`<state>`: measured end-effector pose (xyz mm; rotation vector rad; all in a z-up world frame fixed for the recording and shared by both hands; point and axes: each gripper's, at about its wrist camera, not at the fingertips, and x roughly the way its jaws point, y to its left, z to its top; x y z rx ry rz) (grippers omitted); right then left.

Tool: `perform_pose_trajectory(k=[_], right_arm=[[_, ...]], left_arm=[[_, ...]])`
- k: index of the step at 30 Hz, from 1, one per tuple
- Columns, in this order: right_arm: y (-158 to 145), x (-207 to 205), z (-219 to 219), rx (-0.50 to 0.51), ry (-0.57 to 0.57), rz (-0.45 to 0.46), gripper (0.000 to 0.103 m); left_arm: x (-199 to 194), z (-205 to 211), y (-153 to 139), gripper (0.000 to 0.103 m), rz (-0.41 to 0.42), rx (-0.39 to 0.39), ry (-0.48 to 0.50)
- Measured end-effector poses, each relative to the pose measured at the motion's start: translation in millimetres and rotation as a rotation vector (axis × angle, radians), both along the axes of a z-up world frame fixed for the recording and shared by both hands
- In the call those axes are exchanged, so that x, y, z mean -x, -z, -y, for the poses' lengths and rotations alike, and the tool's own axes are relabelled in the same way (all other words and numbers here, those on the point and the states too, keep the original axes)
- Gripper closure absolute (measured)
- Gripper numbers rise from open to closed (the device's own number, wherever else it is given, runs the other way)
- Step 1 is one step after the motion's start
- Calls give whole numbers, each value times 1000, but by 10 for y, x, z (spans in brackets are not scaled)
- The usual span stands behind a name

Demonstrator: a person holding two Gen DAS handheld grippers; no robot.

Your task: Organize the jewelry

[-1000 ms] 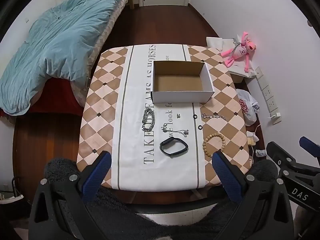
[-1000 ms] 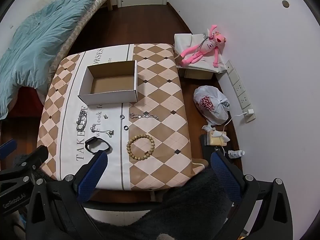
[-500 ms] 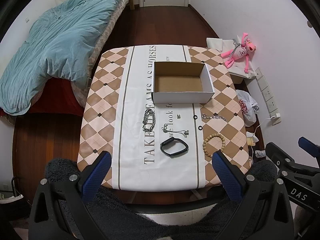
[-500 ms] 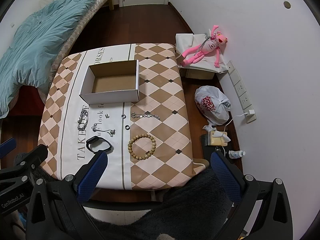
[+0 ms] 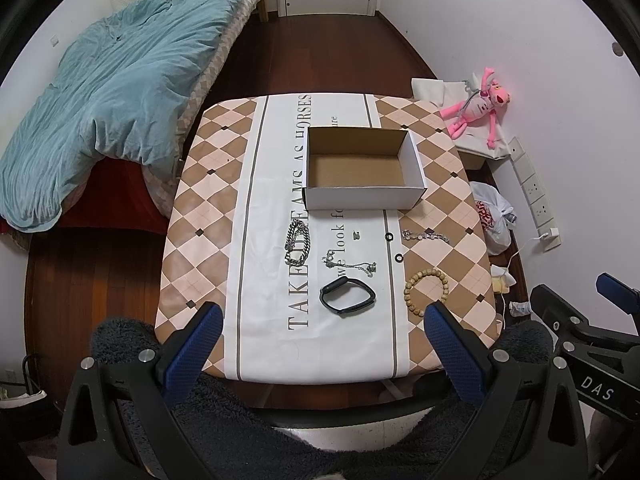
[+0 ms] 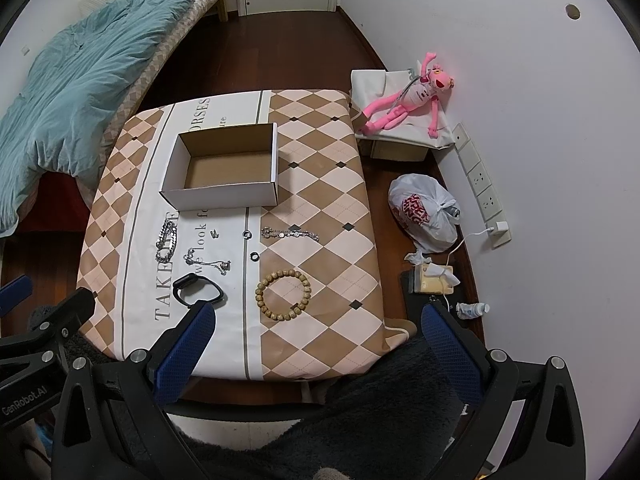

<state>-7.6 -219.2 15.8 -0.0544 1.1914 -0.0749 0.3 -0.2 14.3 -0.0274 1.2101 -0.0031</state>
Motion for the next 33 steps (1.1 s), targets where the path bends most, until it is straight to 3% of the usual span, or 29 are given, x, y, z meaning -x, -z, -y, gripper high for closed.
perform_pose_trajectory(k=[33], right_arm=[[-132, 2, -17, -3, 1, 9, 0]], left_arm=[[-57, 69, -170, 1, 17, 9, 4]])
